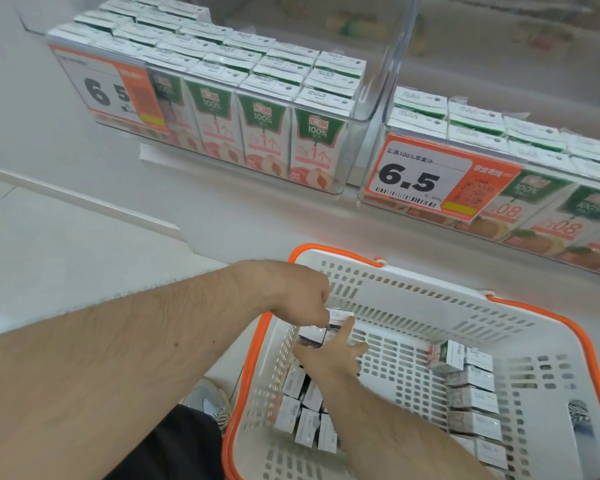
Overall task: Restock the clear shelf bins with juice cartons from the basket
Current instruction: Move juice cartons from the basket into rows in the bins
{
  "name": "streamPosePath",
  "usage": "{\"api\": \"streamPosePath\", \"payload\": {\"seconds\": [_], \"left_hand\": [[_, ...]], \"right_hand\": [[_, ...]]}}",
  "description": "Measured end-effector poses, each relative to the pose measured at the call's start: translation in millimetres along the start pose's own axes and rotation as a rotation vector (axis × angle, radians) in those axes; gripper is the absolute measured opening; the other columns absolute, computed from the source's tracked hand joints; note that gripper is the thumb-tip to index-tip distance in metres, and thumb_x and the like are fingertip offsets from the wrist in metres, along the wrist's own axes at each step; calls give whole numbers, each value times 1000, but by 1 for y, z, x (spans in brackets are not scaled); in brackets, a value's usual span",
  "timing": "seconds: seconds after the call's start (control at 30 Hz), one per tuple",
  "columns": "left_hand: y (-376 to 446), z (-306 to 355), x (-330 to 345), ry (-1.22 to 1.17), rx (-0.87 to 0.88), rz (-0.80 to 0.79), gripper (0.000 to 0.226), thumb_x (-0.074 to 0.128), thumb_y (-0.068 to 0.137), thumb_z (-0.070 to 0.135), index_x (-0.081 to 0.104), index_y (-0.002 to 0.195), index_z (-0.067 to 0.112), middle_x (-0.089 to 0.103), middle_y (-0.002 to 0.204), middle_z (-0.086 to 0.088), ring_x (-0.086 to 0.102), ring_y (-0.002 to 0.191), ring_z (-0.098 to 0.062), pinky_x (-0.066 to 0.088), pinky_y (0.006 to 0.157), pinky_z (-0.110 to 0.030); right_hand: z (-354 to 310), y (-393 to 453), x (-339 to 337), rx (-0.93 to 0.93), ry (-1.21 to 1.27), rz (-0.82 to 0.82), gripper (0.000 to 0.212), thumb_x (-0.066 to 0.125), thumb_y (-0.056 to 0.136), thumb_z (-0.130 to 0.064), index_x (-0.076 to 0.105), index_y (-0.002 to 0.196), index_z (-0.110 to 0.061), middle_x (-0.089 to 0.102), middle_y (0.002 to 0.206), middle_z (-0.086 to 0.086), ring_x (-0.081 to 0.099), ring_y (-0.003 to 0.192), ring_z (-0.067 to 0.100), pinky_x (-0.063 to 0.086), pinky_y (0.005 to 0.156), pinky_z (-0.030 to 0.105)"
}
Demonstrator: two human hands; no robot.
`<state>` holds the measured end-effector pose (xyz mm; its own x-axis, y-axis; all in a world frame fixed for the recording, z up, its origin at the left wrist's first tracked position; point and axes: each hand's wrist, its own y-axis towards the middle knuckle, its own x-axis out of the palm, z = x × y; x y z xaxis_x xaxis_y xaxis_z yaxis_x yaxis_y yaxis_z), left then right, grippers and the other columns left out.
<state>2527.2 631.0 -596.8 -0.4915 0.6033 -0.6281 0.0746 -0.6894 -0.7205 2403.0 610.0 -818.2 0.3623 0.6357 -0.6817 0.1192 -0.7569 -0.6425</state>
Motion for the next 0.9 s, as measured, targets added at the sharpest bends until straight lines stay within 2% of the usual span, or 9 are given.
{"api": "streamPosePath", "payload": {"seconds": [0.07, 0.2, 0.27, 0.37, 0.47, 0.57, 0.67, 0.8, 0.9], "left_hand": [[-1, -3, 0, 14, -3, 14, 18, 49, 95, 35, 51, 106, 21, 62, 119, -5, 54, 92, -20, 45, 82, -34], [-2, -9, -1, -3, -8, 16, 25, 48, 94, 36, 56, 110, 18, 62, 114, 0, 52, 90, -18, 47, 83, -34], [-3, -8, -1, 2, -17, 0, 33, 48, 94, 36, 58, 118, 15, 58, 109, 2, 49, 88, -17, 43, 79, -31], [-5, -3, -3, 12, -13, 17, 29, 47, 95, 35, 56, 116, 17, 60, 118, 1, 54, 92, -18, 45, 82, -31], [-6, 2, -3, 4, 18, 43, 19, 47, 95, 34, 51, 106, 19, 61, 125, 1, 57, 96, -17, 49, 89, -35], [-5, -2, 6, 1, 13, 1, 25, 48, 96, 36, 55, 108, 15, 59, 113, 0, 52, 91, -17, 44, 82, -31], [0, -12, 13, 45, -9, -50, 17, 49, 95, 37, 42, 99, 22, 45, 100, 3, 42, 86, -17, 37, 76, -29], [0, -8, 11, 30, 3, -44, 18, 50, 94, 36, 39, 98, 22, 43, 99, 3, 40, 86, -19, 36, 75, -30], [-4, 6, 10, 20, 63, -17, 26, 55, 92, 39, 48, 107, 19, 52, 110, 3, 51, 95, -19, 43, 85, -29]], "right_hand": [[6, 0, -7, 27, -13, 11, 130, 68, 56, -65, -23, 146, -44, -6, 159, 12, 46, 126, 40, 53, 91, 48], [17, 15, -45, 27, 55, 6, 122, 71, 59, -40, -7, 152, -36, 27, 152, 16, 65, 89, 28, 60, 67, 39], [21, 20, -59, 26, 47, -63, 113, 71, 60, -38, 9, 154, -30, 47, 140, 15, 65, 91, 25, 61, 69, 40], [25, 11, -52, 139, 74, -238, 123, 79, 60, -62, 15, 154, -16, 42, 148, 10, 51, 126, 30, 51, 97, 43], [23, 13, -27, 161, -54, -216, 140, 64, 41, -91, 28, 148, -7, 60, 120, 6, 64, 102, 23, 57, 80, 34], [25, 23, -14, 114, -213, -145, 83, 64, 69, -66, 50, 128, -10, 64, 114, 7, 66, 88, 20, 57, 71, 31], [29, 13, -29, 87, -128, -153, 21, 62, 82, -34, 56, 80, -13, 62, 70, -1, 58, 58, 14, 50, 53, 22], [22, -10, -86, 16, -107, -188, 35, 66, 76, -24, 39, 56, -17, 34, 33, -9, 33, 36, 11, 27, 39, 17], [11, -34, -133, -77, -76, -222, 32, 68, 66, -28, 38, 62, -16, 35, 50, -3, 37, 44, 15, 32, 43, 20]]}}
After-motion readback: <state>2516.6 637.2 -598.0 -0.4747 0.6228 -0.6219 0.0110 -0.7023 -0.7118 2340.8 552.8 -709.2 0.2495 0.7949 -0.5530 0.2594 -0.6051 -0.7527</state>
